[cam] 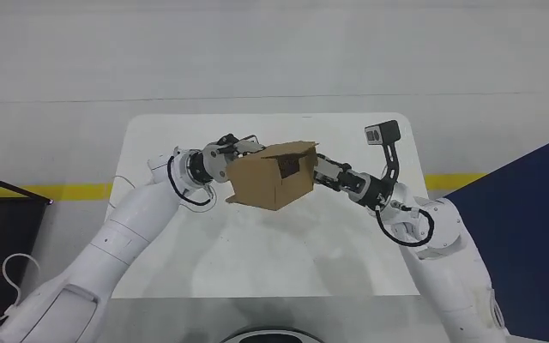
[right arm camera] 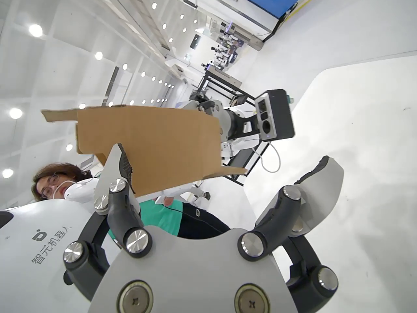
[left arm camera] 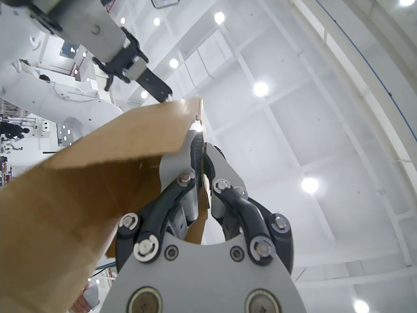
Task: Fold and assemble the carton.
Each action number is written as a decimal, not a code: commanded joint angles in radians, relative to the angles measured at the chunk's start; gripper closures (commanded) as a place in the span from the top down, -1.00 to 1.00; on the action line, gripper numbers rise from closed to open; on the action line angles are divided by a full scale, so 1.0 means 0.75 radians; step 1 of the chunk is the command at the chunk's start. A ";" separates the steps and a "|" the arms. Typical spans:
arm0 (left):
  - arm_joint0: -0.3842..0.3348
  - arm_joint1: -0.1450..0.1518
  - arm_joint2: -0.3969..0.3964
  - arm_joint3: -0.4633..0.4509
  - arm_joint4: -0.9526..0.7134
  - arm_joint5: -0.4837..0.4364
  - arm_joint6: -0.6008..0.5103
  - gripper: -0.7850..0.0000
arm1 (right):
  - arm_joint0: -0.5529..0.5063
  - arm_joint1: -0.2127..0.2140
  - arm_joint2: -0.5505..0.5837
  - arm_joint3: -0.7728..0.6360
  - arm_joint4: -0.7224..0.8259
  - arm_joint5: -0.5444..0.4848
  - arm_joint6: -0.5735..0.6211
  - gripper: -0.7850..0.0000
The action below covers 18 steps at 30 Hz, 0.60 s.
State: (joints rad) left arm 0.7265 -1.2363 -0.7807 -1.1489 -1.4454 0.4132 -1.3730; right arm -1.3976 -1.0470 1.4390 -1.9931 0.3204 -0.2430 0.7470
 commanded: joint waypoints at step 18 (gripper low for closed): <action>0.026 -0.020 -0.067 0.040 0.058 0.033 -0.002 -1.00 | -0.004 0.000 0.025 -0.008 -0.009 -0.001 -0.033 1.00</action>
State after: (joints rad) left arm 0.7442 -1.2513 -0.8285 -1.1201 -1.4039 0.4384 -1.3748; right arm -1.4007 -1.0469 1.4565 -1.9994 0.3126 -0.2430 0.7225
